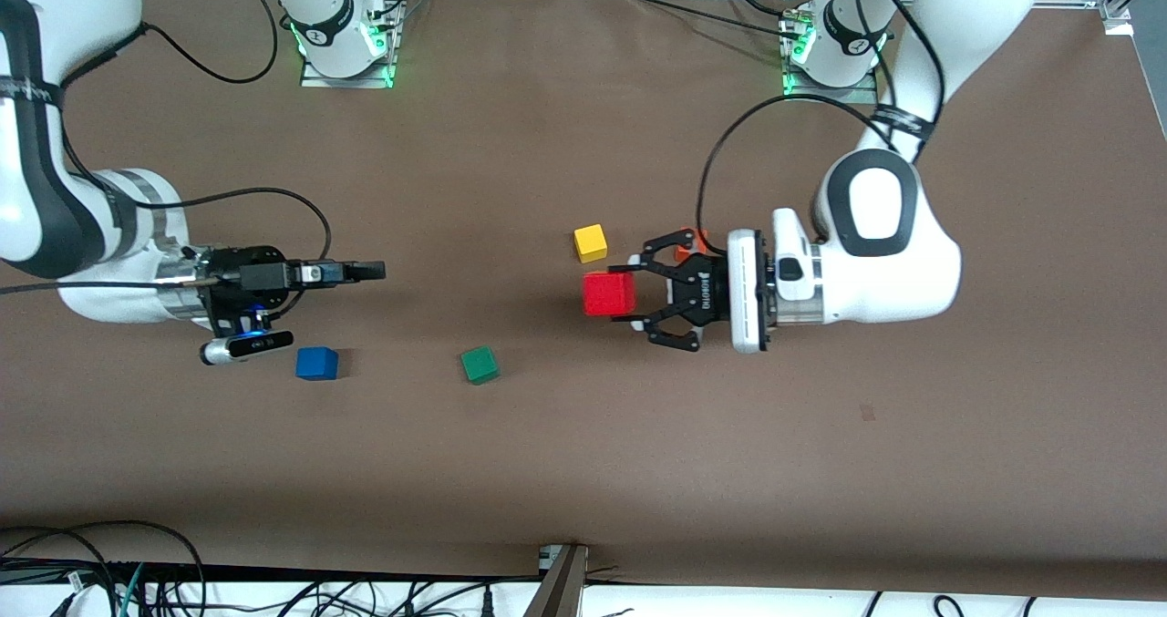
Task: Pass red block to right arm, stack on blue
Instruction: 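Carry the red cube toward the middle while the right gripper approaches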
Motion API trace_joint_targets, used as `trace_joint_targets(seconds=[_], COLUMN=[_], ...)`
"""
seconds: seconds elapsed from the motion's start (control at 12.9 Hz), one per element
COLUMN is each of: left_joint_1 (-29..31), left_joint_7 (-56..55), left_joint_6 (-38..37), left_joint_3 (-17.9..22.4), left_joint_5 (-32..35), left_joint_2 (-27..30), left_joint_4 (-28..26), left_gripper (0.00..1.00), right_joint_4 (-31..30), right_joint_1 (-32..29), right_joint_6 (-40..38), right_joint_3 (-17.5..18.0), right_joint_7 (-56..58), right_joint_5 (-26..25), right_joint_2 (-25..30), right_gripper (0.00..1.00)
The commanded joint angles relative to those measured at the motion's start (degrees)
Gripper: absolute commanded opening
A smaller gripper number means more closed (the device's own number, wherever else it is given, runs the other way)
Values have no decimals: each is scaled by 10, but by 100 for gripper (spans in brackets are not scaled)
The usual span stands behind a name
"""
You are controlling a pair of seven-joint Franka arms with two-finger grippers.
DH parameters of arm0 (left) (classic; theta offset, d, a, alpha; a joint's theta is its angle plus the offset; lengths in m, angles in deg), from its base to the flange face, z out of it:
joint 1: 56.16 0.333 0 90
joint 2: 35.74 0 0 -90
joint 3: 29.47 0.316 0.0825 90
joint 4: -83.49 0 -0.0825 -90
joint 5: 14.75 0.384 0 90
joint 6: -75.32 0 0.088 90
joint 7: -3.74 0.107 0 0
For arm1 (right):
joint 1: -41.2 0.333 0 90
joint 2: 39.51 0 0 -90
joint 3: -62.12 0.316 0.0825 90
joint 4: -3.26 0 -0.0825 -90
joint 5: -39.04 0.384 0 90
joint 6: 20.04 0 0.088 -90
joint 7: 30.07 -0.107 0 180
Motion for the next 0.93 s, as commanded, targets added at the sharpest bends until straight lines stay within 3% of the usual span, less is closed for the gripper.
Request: trace_joint_targets(seconds=[0.0,0.39,0.85], left_joint_1=[-29,-55,-83], left_joint_7=[101,136,145], left_joint_6=[62,83,116], left_joint_3=[-17,-17,-16], left_joint_5=[-112,-144,-145], left_joint_2=[-11,-20,-59], left_joint_4=[-3,9,54], left_gripper=[0,0,0], right_joint_4=[3,25,77], right_joint_1=[13,52,144], right_joint_6=[-8,14,170], right_joint_3=[1,1,1], right_joint_7=[51,90,90], right_joint_5=[49,117,200], right_joint_2=[-35,-82,-104], right_gripper=[100,100,100])
